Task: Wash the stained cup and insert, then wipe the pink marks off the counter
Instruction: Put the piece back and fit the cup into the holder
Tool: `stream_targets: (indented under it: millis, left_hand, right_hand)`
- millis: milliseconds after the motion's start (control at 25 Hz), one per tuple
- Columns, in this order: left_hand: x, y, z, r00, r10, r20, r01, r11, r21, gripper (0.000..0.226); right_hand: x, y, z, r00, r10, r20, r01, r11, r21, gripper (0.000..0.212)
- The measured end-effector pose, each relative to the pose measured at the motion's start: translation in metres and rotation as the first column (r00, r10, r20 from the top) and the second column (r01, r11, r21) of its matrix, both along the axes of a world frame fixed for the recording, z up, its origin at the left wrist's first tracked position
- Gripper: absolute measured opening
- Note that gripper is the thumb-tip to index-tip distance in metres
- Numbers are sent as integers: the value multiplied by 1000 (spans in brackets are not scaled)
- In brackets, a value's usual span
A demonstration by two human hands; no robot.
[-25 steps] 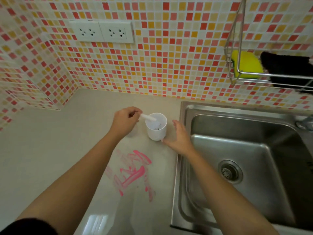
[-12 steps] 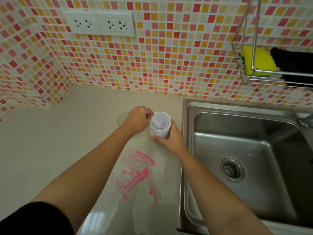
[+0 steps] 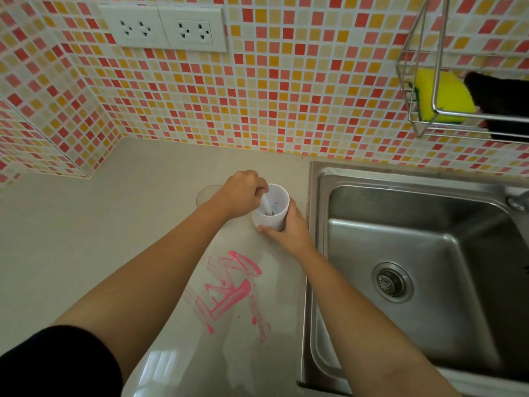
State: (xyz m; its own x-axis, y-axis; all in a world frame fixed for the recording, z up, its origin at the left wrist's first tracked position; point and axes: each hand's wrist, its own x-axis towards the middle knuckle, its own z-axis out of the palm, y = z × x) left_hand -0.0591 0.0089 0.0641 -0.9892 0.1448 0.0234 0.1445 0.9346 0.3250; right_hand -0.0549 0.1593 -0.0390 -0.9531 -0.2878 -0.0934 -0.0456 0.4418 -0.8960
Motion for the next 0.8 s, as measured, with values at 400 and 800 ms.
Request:
stream_targets:
  millis: [400,800]
  left_hand:
    - [-10,6,11,962,-224,156,250,953,-172,26]
    - [42,-75,-20,777,628,46,-488,553,675,61]
  right_hand:
    - [-2,0,-2,1000,-7,30,7,1000,3,98]
    - [0,3,-2,999,-37,-25,36,998,-60,97]
